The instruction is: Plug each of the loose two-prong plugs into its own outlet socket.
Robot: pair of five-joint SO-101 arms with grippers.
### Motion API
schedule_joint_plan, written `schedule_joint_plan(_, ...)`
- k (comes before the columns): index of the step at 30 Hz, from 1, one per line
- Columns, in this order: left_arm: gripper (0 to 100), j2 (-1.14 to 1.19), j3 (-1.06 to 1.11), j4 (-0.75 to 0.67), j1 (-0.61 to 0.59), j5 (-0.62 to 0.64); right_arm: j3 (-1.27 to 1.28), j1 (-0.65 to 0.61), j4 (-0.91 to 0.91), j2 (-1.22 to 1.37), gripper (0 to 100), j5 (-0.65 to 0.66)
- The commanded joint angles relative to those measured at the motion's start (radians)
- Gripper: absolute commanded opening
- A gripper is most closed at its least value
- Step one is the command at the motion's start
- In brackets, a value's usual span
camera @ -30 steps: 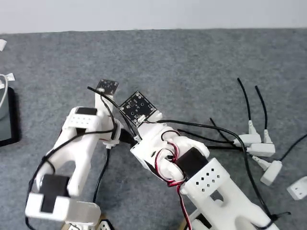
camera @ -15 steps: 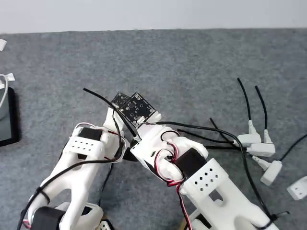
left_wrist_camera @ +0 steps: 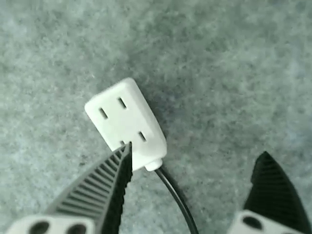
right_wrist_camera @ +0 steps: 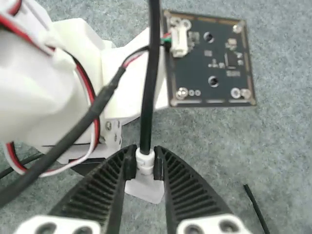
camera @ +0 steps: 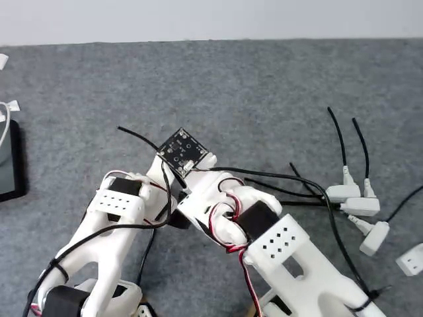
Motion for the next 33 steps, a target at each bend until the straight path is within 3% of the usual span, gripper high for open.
schedule_joint_plan(1,36,-0.034,-0.002,-0.046,0.006,0.009,-0.012,0.018,-0.035,0.005,0.8,-0.005)
schedule_joint_plan(6,36,-0.034,-0.002,-0.087,0.005,0.141,-0.008,0.054,-0.068,0.008,0.8,-0.080)
schedule_joint_plan(17,36,-0.034,-0.005,-0.201,-0.127,0.399,-0.008,0.108,-0.065,0.004,0.8,-0.115)
schedule_joint_plan(24,36,-0.012,0.058,-0.199,-0.117,0.410,-0.008,0.110,-0.050,0.005,0.8,-0.112)
schedule_joint_plan(26,36,0.023,0.047,-0.199,-0.103,0.466,-0.008,0.110,-0.050,0.005,0.8,-0.112)
schedule_joint_plan(33,34,0.241,-0.145,-0.075,-0.094,0.589,-0.008,0.148,-0.048,0.005,0.8,-0.114)
